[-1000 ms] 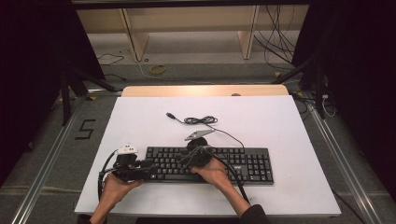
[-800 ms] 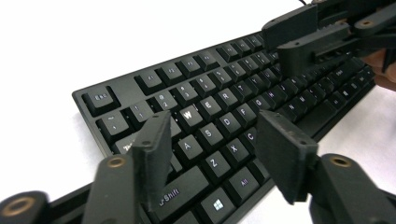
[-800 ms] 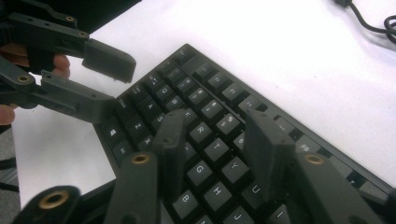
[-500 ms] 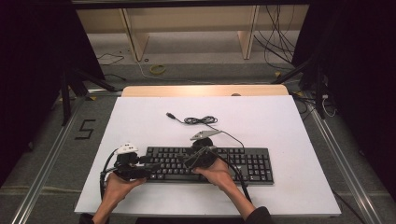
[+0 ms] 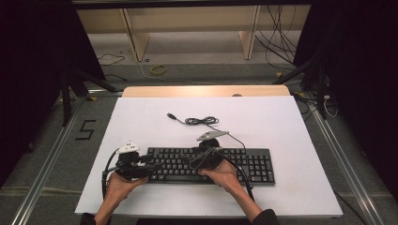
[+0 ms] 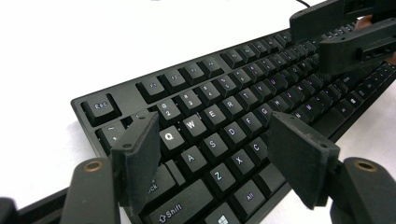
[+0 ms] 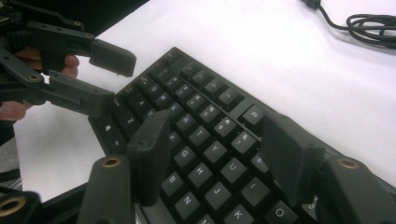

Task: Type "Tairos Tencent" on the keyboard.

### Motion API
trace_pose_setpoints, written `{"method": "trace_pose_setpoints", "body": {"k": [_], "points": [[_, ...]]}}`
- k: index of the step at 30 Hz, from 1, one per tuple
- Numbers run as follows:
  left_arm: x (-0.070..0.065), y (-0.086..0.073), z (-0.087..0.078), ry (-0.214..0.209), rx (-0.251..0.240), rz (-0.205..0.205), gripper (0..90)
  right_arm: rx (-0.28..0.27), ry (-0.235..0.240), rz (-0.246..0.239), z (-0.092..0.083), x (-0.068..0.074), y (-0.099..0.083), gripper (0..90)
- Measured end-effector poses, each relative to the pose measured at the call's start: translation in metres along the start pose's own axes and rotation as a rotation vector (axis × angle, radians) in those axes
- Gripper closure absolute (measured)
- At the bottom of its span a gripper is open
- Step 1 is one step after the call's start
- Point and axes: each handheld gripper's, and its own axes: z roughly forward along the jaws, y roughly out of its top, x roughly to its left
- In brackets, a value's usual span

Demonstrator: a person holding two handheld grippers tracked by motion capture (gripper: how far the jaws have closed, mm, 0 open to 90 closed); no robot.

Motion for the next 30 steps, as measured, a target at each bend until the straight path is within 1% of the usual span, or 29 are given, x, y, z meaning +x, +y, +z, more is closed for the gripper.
{"method": "trace_pose_setpoints", "body": {"k": [5, 6, 9, 14, 18, 22, 24, 29, 30], "points": [[-0.001, 0.002, 0.001, -0.002, 0.0, 0.0, 35.4, -0.005, 0.004, 0.005, -0.005, -0.001, -0.002, 42.2], [0.0, 0.002, 0.001, 0.0, 0.003, 0.007, 36.0, -0.007, 0.005, 0.004, -0.006, -0.001, -0.002, 42.1], [0.0, 0.004, 0.002, -0.007, -0.001, -0.008, 37.5, -0.009, 0.011, 0.0, -0.009, 0.0, -0.004, 41.2], [-0.001, 0.007, 0.005, -0.011, 0.003, 0.012, 37.5, -0.012, 0.019, -0.004, -0.013, 0.001, -0.007, 39.5], [-0.002, 0.009, 0.007, -0.013, 0.019, 0.022, 38.1, -0.011, 0.024, -0.003, -0.016, 0.001, -0.01, 38.4], [-0.003, 0.01, 0.01, -0.02, 0.04, 0.02, 39.8, -0.01, 0.028, -0.001, -0.019, 0.001, -0.012, 37.0], [-0.002, 0.01, 0.012, -0.022, 0.049, 0.02, 41.6, -0.02, 0.031, -0.003, -0.021, 0.0, -0.013, 36.8], [-0.002, 0.013, 0.014, -0.023, 0.071, 0.027, 45.5, -0.026, 0.032, -0.005, -0.025, 0.0, -0.015, 36.3], [-0.003, 0.013, 0.014, -0.026, 0.072, 0.023, 46.5, -0.026, 0.031, -0.005, -0.025, 0.0, -0.016, 36.3]]}}
